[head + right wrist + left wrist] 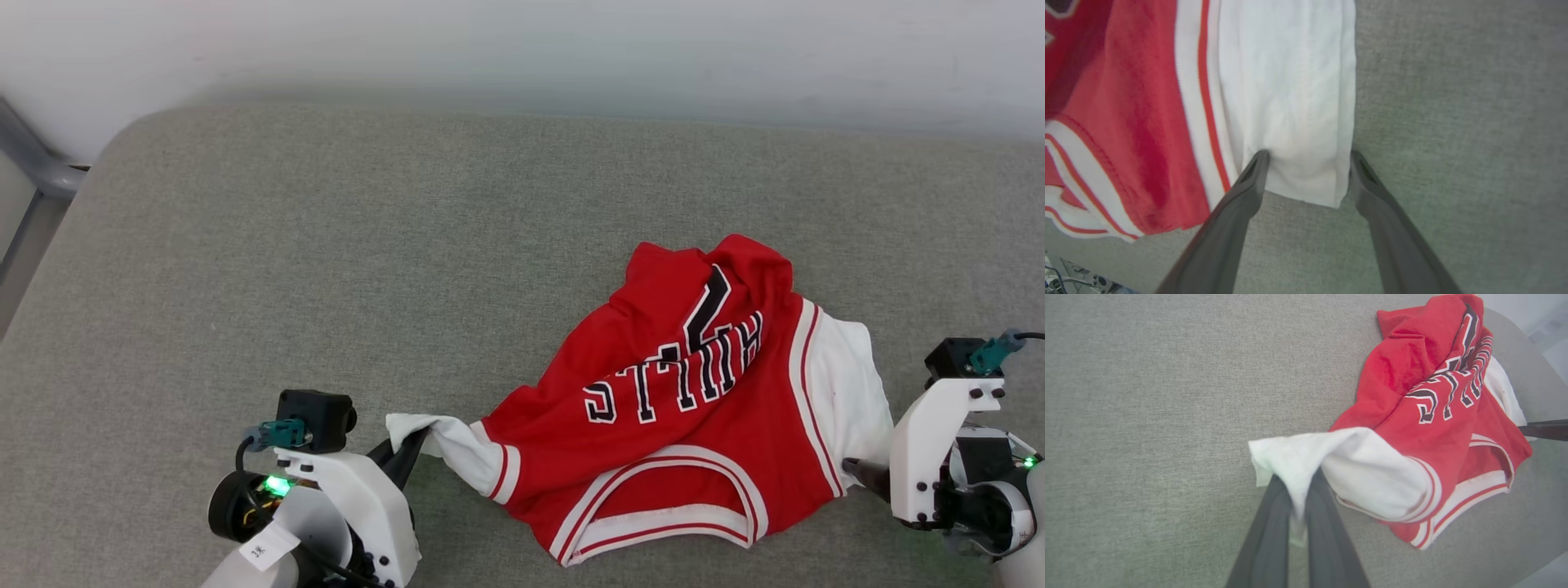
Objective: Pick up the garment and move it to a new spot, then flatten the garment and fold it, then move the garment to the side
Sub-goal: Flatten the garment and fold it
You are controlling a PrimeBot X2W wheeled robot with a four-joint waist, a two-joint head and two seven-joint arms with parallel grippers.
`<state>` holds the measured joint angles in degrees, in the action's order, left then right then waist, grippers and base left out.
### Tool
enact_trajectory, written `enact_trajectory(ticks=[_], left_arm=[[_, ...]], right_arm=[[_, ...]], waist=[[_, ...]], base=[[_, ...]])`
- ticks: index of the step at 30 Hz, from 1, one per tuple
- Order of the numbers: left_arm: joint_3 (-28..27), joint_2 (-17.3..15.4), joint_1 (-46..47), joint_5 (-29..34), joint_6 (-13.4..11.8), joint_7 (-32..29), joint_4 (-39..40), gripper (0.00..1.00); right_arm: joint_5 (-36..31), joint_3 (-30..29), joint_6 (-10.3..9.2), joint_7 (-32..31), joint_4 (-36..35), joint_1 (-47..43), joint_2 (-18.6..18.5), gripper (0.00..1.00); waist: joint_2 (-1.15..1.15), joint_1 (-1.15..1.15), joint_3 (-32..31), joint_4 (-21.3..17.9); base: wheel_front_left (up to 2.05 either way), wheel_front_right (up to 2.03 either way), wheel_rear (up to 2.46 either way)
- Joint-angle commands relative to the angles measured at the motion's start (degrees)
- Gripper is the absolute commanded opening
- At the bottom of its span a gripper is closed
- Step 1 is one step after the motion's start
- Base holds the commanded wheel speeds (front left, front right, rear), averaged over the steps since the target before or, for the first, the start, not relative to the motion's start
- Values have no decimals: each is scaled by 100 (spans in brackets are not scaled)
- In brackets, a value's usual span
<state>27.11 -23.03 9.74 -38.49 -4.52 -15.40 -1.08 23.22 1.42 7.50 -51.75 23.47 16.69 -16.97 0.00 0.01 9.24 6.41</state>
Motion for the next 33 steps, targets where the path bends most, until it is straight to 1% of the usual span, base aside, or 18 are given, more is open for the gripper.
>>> enact_trajectory(ticks=[1, 2, 3, 7, 11, 15, 17, 19, 22, 26, 30, 31, 33], left_arm=[[-4, 13, 75, 8, 38, 65, -13, 0], [-5, 9, 78, 18, 40, 91, -32, 0], [-7, 12, 75, 18, 48, 113, -54, 0], [-92, -5, 58, 40, 4, 284, -104, 0], [-194, -62, -3, 70, -72, 445, -83, 0], [-416, -108, 59, 18, -203, 576, 40, 0], [-524, -161, 211, 23, -265, 560, 121, 0], [-616, -205, 423, 10, -276, 519, 141, 0], [-732, -242, 918, 12, -250, 472, -1, 0], [-853, -138, 1790, -6, -129, 533, -416, 0], [-965, -42, 2771, 3, 43, 693, -1134, 0], [-965, -42, 2771, 3, 43, 693, -1134, 0], [-1022, -30, 3250, 22, 130, 792, -1478, 0]], right_arm=[[81, 96, -1, -203, 308, -226, 179, 71], [91, 94, -1, -240, 343, -230, 196, 25], [108, 81, -1, -241, 354, -212, 202, 0], [143, -101, -3, 23, 144, 43, 120, 0], [152, -328, -3, 411, -289, 139, 17, 0], [114, -522, -4, 650, -832, -47, 26, 0], [-18, -597, -3, 703, -1087, -63, 31, 0], [-102, -680, -3, 734, -1275, 2, 78, 0], [-309, -733, -3, 843, -1478, 264, 100, 0], [-594, -758, -3, 1123, -1512, 829, 151, 0], [-847, -731, -4, 1554, -1315, 1639, 210, 0], [-847, -731, -4, 1554, -1315, 1639, 210, 0], [-1000, -702, -4, 1757, -1146, 2081, 235, 0]], waist=[[0, -1, 6, 20], [0, -1, 1, 20], [0, -1, -16, 21], [0, -1, -145, -11], [0, -1, -391, -61], [0, -1, -659, -133], [0, -1, -750, -172], [0, -1, -804, -199], [0, -1, -816, -227], [0, -1, -675, -255], [0, -1, -426, -296], [0, -1, -426, -296], [0, -1, -278, -323]], base=[[0, 0, 0], [0, 0, 0], [0, 0, 0], [0, 0, 0], [0, 0, 0], [0, 0, 0], [0, 0, 0], [0, 0, 0], [0, 0, 0], [0, 0, 0], [0, 0, 0], [0, 0, 0], [0, 0, 0]])
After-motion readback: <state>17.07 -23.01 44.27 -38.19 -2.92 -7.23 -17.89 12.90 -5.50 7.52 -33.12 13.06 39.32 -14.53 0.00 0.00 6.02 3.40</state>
